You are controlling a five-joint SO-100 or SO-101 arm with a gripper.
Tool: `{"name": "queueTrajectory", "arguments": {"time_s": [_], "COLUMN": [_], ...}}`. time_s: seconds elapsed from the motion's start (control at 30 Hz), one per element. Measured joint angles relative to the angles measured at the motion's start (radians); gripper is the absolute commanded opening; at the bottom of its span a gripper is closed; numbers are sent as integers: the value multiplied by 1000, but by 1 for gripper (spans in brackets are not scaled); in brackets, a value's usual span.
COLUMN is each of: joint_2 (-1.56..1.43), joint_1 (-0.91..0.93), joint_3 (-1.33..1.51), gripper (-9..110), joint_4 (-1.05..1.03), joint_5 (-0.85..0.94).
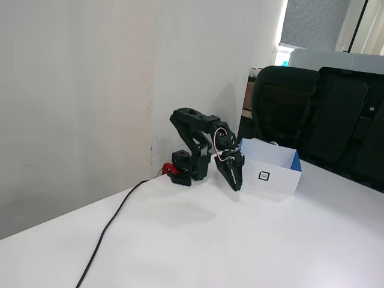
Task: Grasp the gray block and put it in the box.
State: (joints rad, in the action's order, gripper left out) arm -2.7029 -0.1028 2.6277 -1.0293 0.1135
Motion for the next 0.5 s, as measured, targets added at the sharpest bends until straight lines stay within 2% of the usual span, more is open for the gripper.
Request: {"name": "queueTrajectory", "arguments": {"time_s": [0.33,0.5], "joint_2": [-299,-545], "joint_1": [-14,-12], "joint_3": [295,410], "gripper": [0,0], "joint_4": [14,-57], "joint_5": [0,-5]}}
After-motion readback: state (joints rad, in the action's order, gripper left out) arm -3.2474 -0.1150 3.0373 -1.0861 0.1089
